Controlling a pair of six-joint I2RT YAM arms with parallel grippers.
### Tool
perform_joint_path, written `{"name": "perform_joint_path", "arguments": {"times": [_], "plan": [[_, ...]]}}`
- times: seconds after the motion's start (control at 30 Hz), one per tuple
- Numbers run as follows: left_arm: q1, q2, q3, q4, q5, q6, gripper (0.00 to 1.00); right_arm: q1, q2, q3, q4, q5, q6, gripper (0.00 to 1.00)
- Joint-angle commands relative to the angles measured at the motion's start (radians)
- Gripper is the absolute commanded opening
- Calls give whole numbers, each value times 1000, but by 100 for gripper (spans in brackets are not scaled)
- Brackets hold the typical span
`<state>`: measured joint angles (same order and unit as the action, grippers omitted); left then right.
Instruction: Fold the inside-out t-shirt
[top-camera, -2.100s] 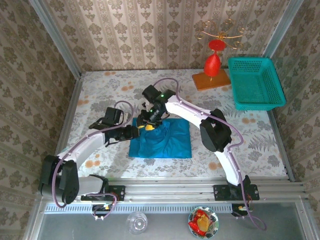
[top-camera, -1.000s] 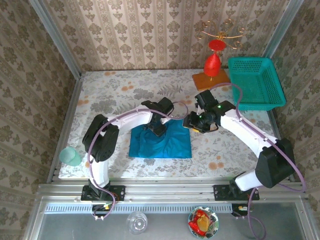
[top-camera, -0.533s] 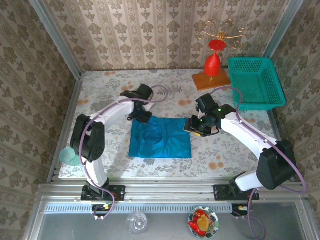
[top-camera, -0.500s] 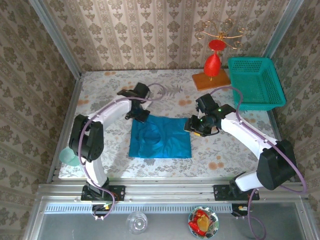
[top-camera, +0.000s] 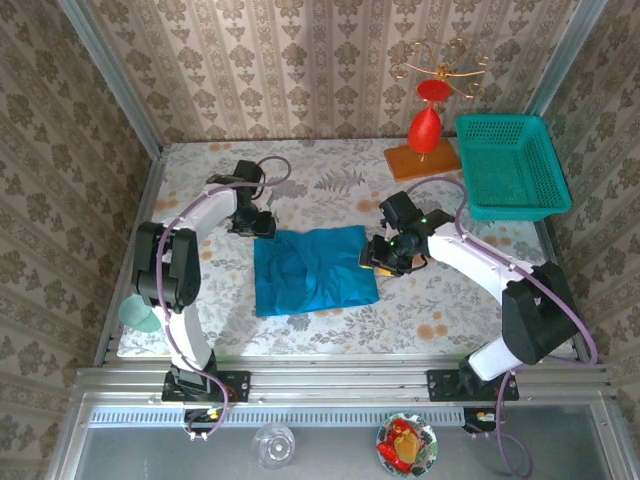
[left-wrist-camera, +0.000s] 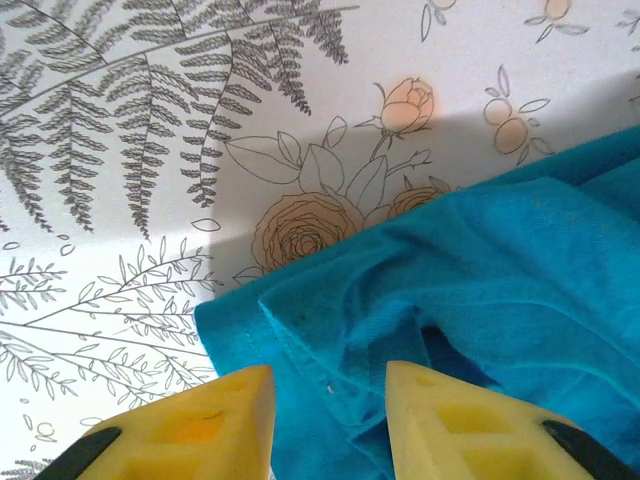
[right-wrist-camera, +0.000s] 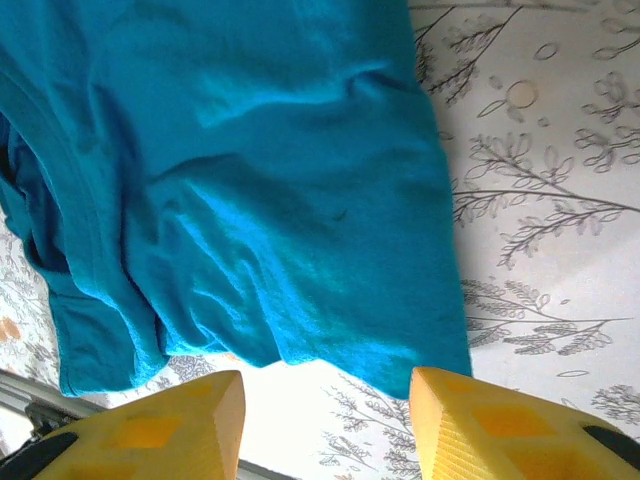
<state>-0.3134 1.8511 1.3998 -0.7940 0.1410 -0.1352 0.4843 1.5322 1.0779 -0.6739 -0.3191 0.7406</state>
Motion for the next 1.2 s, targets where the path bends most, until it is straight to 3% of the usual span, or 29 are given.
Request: {"name": "perform_joint_path", "arguments": {"times": [0.0,0.2,0.47,0.6,0.67,0.83,1.07,1.17], "plan": [[-8,-111,-48,10,59,-61,36,21,56,24,39,-56,-5,47],[-65,-188,-180,48,57,-136,38,36,191,94,78,-129,-41,38],[-114,-83,-180,78,-15,-149,42,66,293,120,38,-105,-60,27],[-113,-29,-173,58,-90,-141,36,81,269,58,22,-44,-21,25],[-112,-20,-182,49,-133,-136,28,96,243,24,11,-21,-4,25],[-87,-60,-229,50,-206,-136,18,115,186,-48,29,-13,53,24],[-20,-149,-280,78,-151,-141,18,124,152,-2,6,-19,35,25],[3,-177,-286,93,-79,-154,28,109,147,51,2,-1,3,29]]}}
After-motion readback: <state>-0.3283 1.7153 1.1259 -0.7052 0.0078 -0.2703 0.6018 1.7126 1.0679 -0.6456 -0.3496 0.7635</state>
